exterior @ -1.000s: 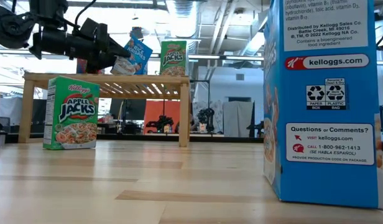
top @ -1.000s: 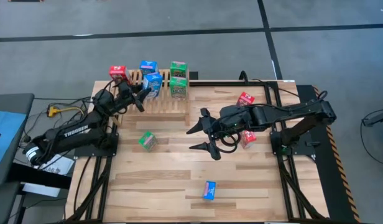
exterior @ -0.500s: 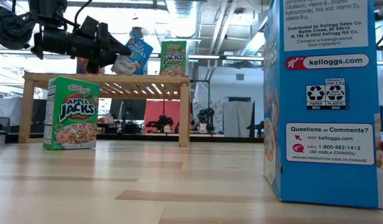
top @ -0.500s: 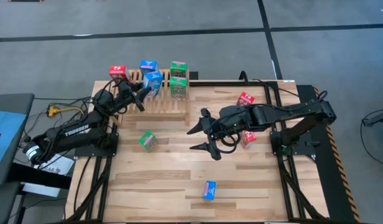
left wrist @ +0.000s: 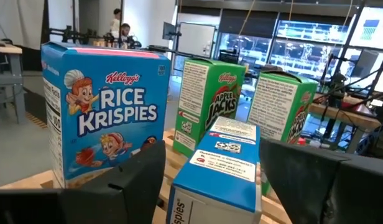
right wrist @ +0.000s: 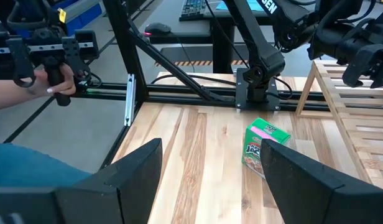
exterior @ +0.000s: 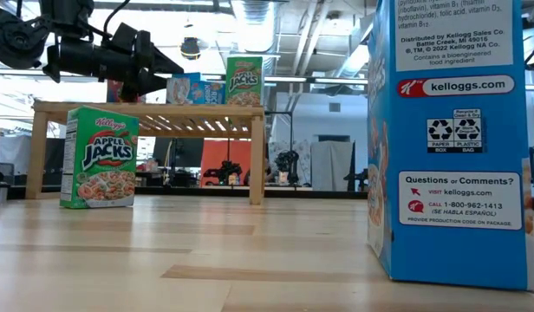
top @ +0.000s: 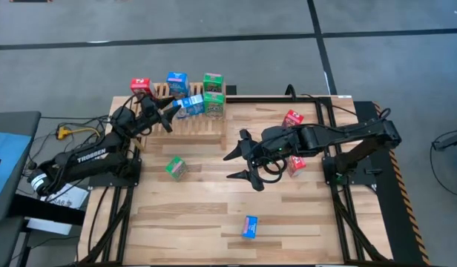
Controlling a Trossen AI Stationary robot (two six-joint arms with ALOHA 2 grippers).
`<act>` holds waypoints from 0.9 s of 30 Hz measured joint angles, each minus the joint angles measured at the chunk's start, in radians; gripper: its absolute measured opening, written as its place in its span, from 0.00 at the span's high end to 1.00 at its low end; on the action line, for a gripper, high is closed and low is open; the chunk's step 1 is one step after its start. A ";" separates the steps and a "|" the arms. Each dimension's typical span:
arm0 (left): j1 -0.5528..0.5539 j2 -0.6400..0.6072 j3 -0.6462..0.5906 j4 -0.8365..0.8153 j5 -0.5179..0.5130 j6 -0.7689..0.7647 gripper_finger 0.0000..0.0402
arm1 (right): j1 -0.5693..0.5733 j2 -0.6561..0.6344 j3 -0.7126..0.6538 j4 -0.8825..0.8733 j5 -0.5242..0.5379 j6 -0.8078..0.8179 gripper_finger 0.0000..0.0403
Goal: Stack cereal on shelf
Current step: Put the top blue cereal box on the shelf aligned with the blue cereal box
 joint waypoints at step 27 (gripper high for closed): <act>-0.014 0.067 0.509 -0.721 0.108 0.169 0.38 | 0.001 0.000 0.000 -0.017 0.000 0.011 0.26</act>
